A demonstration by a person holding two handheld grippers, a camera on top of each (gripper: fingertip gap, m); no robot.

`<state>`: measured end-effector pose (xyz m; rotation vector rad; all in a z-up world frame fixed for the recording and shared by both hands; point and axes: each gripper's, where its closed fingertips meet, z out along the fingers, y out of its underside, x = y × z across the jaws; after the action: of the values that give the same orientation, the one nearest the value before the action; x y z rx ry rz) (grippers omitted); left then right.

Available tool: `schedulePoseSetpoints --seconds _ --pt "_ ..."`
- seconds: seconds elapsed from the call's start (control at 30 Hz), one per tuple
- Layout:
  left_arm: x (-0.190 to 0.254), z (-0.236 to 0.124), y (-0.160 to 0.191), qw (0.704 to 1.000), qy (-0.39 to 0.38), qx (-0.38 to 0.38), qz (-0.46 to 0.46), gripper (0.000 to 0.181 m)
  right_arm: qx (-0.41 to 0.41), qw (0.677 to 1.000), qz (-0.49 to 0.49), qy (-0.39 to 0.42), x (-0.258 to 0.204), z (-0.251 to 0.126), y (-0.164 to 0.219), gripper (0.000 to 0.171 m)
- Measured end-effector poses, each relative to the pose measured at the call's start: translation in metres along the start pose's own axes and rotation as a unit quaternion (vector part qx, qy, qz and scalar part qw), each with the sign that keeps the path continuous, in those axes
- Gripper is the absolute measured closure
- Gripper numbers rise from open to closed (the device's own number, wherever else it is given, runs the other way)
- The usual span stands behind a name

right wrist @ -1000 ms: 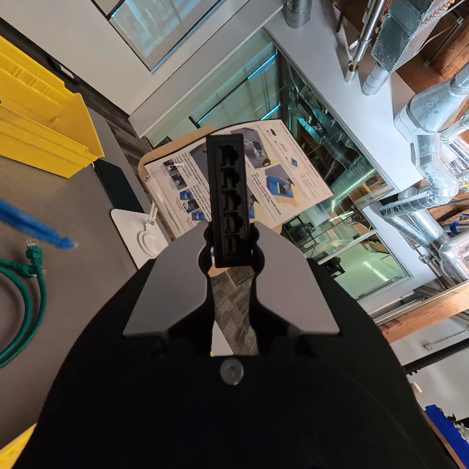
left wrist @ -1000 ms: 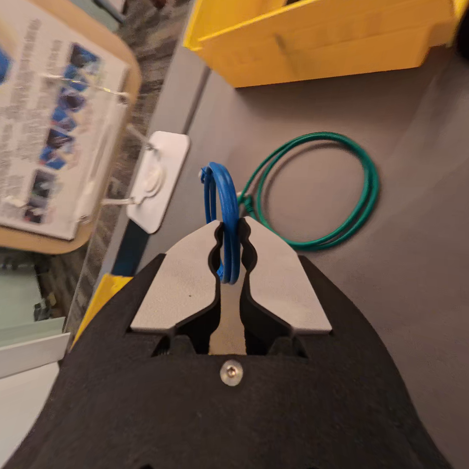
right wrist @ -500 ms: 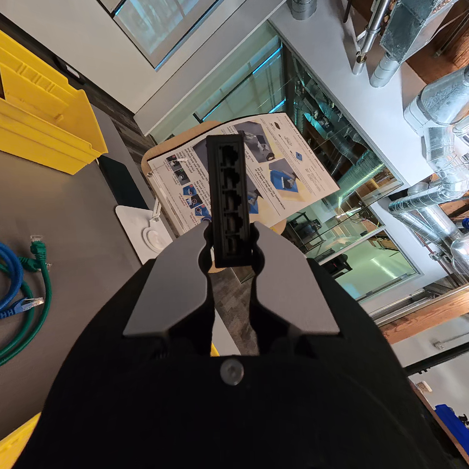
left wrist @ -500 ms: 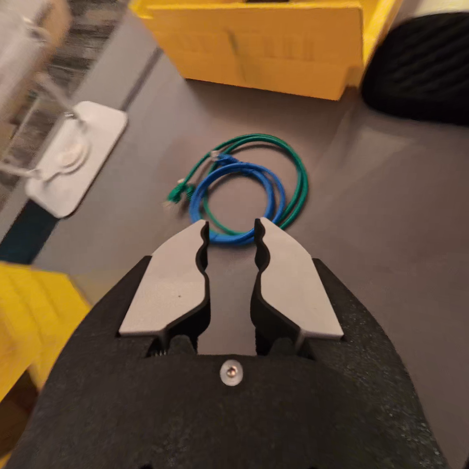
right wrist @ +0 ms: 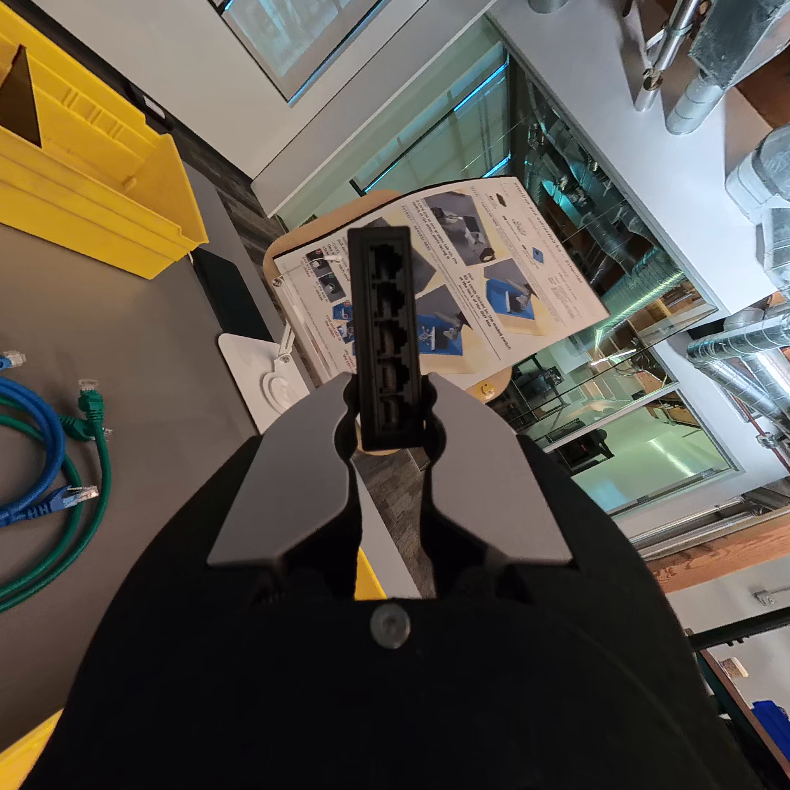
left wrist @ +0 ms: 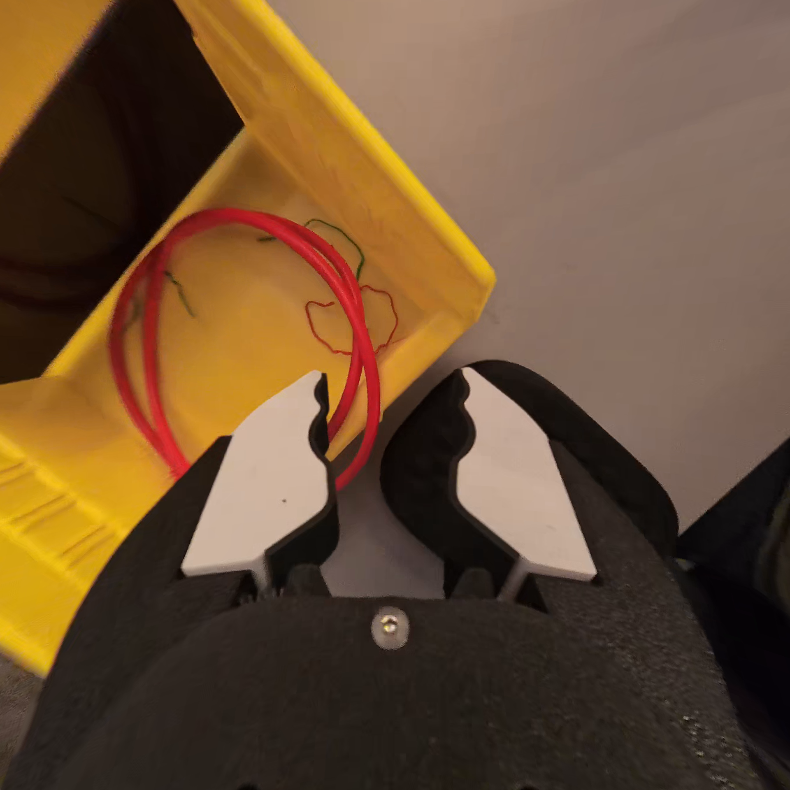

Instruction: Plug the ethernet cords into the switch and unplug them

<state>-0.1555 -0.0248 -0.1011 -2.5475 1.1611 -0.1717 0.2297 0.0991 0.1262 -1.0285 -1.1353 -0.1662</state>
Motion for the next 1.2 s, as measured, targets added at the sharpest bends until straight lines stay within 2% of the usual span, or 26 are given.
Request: schedulePoseSetpoints --seconds 0.13,0.2,0.23,0.47,0.57,0.67,0.8,0.93,1.2 --pt "0.0 0.012 -0.003 0.995 0.087 -0.011 -0.055 0.142 -0.012 1.0 -0.01 -0.012 -0.008 0.006 0.005 0.143" --pt "0.003 0.01 -0.004 0.989 0.128 -0.015 -0.074 0.164 -0.014 1.0 -0.013 -0.014 -0.009 0.007 0.007 0.143" --pt "0.001 0.009 -0.005 0.99 0.125 -0.012 -0.071 0.171 -0.015 1.0 -0.012 -0.015 -0.01 0.008 0.008 0.143" --pt "-0.015 -0.007 -0.01 0.998 0.041 -0.002 -0.046 0.173 -0.01 1.0 -0.013 -0.012 -0.008 0.005 0.006 0.143" --pt "-0.036 -0.038 -0.018 0.997 -0.021 0.026 -0.072 0.175 -0.01 1.0 -0.012 -0.011 -0.007 0.004 0.006 0.143" --pt "-0.044 -0.08 -0.028 0.992 -0.045 0.06 -0.097 0.174 -0.006 1.0 -0.012 -0.006 -0.004 0.002 0.004 0.143" --pt "-0.051 -0.129 -0.043 0.988 -0.082 0.09 -0.097 0.176 -0.003 1.0 -0.009 -0.003 -0.001 -0.001 0.004 0.143" --pt "-0.055 -0.16 -0.058 0.983 -0.136 0.094 -0.077 0.176 -0.001 1.0 -0.008 0.002 0.002 -0.004 0.003 0.143" --pt "-0.024 -0.259 -0.152 0.943 -0.278 0.18 0.042 0.176 -0.002 1.0 0.004 0.017 0.012 -0.007 0.007 0.143"
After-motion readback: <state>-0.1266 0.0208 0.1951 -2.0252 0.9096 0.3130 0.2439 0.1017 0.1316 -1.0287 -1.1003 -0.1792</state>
